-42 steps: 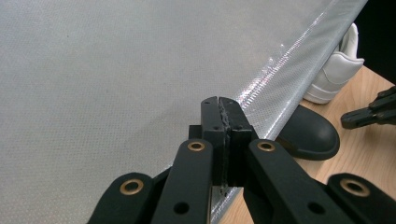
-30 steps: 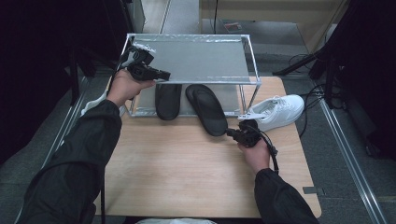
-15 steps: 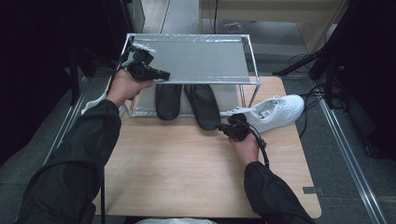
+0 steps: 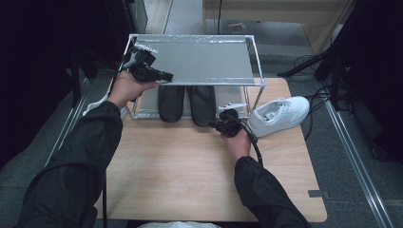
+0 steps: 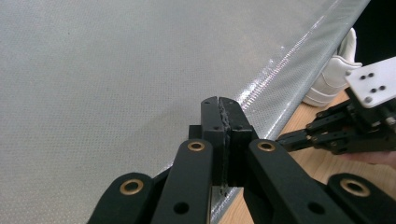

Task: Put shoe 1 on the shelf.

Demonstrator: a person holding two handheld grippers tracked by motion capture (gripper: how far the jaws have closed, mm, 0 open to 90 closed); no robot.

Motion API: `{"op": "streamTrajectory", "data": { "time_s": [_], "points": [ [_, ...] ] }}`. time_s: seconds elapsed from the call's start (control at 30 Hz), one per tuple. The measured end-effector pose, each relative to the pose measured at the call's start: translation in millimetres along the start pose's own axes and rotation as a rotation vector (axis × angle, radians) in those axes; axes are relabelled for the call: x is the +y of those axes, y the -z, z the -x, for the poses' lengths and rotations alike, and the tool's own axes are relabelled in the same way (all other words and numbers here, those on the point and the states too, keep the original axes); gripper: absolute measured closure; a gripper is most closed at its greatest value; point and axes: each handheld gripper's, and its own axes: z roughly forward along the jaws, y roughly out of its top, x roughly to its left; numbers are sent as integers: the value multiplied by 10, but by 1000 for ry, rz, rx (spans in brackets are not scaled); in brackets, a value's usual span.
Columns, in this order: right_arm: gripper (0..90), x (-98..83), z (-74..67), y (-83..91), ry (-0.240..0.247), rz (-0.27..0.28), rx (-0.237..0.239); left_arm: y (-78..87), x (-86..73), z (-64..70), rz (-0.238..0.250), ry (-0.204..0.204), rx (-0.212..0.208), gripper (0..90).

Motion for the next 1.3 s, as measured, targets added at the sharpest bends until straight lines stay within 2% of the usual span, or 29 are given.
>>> {"op": "streamTrajectory", "data": {
  "time_s": [0.07,0.13,0.23,0.33,0.43,0.53,0.67,0.7,0.73,0.77,0.8,0.83,0.87,0.97,1.0,1.07,1.1,1.13,1.27,1.3],
  "points": [
    [900,34,-34,-62,-3,2,7,0,-2,-3,2,2,0,900],
    [900,73,-73,-122,-10,8,33,1,-3,19,2,-12,14,900],
    [900,95,-105,-153,-13,3,35,1,-2,33,0,-26,23,900],
    [900,122,-131,-192,-9,3,34,3,2,25,-2,-3,19,900],
    [900,151,-140,-229,-7,2,31,3,-3,29,3,0,20,900],
    [900,165,-148,-262,-25,6,36,9,-6,56,5,-31,33,897],
    [900,162,-183,-286,-37,23,46,33,-39,23,30,4,10,861],
    [900,162,-225,-253,-50,21,63,55,-32,22,30,14,7,779],
    [900,162,-225,-253,-50,21,63,76,-20,30,33,27,8,779],
    [866,153,-261,-182,-38,17,64,129,-6,53,51,27,-4,698],
    [866,153,-261,-182,-38,17,64,163,-2,73,63,15,-6,698],
    [828,135,-288,-79,-21,31,84,219,3,115,66,-1,3,643],
    [828,135,-288,-79,-21,31,84,248,3,136,67,-9,0,643],
    [771,99,-314,84,-6,59,110,350,-15,214,26,-17,-13,535],
    [749,88,-323,155,-4,65,123,363,-25,222,17,-13,-24,472],
    [700,71,-342,253,4,76,130,388,-61,246,-5,-7,-71,391],
    [690,60,-355,311,8,80,127,397,-85,269,-18,-15,-76,364],
    [677,45,-363,367,17,90,123,409,-116,301,-26,-26,-78,354],
    [644,-40,-370,583,3,133,134,445,-248,393,-33,-44,-90,346],
    [622,-89,-368,655,18,135,140,454,-281,410,-29,-43,-92,347]
  ]
}}
